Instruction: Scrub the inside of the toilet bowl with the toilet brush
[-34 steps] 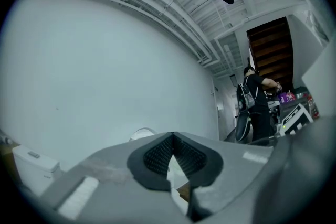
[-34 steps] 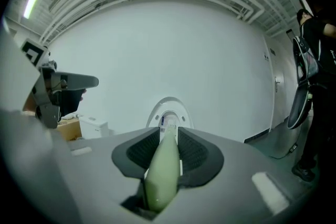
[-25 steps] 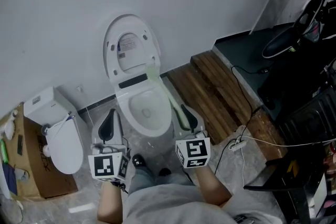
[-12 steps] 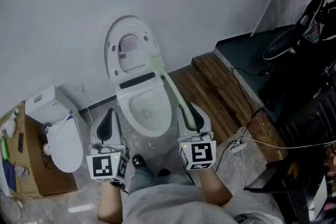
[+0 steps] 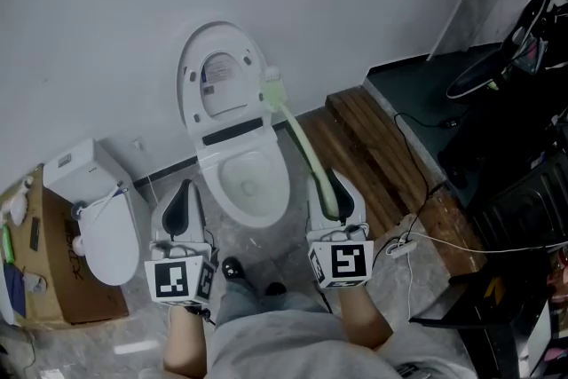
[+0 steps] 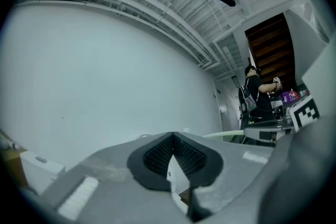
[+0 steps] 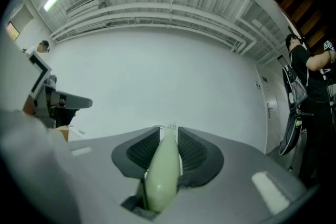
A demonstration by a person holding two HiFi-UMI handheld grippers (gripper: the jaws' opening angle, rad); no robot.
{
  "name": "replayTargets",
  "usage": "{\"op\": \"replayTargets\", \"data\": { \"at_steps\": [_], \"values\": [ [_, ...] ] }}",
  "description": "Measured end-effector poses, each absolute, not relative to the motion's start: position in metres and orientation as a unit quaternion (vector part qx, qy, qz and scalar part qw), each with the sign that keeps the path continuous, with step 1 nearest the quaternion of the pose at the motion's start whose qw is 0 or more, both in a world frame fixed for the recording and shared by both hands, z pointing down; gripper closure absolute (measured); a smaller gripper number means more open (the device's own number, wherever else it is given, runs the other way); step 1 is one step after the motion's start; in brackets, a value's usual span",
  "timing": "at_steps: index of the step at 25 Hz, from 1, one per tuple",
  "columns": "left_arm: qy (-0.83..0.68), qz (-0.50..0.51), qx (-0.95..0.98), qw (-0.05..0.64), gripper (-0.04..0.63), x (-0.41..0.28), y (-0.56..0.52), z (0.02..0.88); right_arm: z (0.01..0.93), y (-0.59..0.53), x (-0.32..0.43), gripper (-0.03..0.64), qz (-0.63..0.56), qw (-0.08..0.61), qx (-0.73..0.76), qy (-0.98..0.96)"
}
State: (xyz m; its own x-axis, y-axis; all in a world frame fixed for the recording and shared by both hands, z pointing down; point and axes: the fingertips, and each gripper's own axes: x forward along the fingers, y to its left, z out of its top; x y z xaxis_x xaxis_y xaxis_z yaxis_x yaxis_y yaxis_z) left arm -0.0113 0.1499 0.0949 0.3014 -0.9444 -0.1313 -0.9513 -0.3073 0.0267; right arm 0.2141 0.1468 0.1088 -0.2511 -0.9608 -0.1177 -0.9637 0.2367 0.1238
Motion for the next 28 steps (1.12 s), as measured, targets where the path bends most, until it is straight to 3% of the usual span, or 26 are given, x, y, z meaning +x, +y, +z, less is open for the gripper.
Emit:
{"op": "replayTargets", "data": {
  "at_steps": [28],
  "values": [
    [0.596,0.048,-0.801,0.027,0.592,-0.009,0.144,0.099,0.101,0.135,0.214,0.511,0.083,0.028,-0.603,0.793]
  ]
}}
